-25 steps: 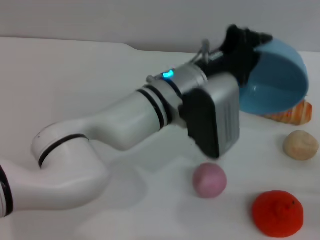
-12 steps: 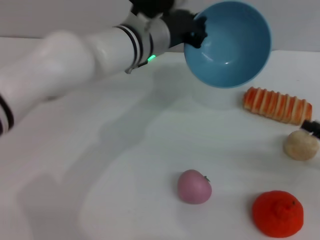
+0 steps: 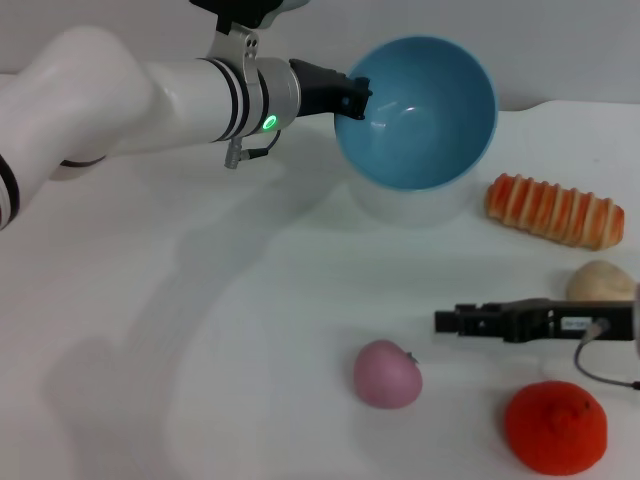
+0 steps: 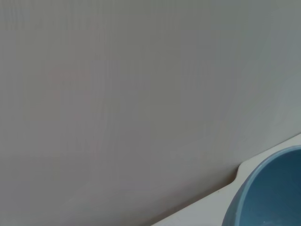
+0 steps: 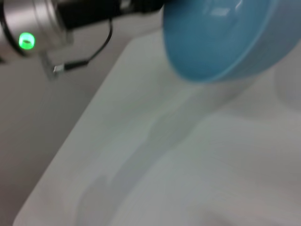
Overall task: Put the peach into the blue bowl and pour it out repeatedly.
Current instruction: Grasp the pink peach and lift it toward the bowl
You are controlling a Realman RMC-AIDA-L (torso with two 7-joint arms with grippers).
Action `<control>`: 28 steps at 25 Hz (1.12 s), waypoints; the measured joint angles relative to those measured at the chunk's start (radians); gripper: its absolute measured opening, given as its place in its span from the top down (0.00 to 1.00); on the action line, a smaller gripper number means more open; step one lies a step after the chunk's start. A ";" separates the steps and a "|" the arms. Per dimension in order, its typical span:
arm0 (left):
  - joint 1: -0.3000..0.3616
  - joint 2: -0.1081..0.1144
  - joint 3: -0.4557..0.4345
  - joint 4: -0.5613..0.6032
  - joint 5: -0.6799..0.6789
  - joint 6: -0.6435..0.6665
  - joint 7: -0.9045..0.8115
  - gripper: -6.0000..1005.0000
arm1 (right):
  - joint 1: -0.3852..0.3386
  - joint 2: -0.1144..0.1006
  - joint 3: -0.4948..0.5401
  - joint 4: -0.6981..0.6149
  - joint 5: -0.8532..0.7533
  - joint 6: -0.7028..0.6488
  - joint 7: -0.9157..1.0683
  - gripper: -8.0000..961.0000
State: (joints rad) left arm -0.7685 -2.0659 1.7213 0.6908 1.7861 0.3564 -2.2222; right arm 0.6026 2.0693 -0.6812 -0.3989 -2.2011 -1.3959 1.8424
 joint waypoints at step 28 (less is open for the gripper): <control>0.020 -0.006 0.023 0.008 -0.011 -0.011 -0.001 1.00 | 0.150 0.017 -0.116 0.264 0.003 0.236 -0.071 0.49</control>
State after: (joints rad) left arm -0.7480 -2.0724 1.7445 0.6990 1.7747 0.3450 -2.2227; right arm 0.7526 2.0863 -0.7973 -0.1348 -2.1983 -1.1602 1.7715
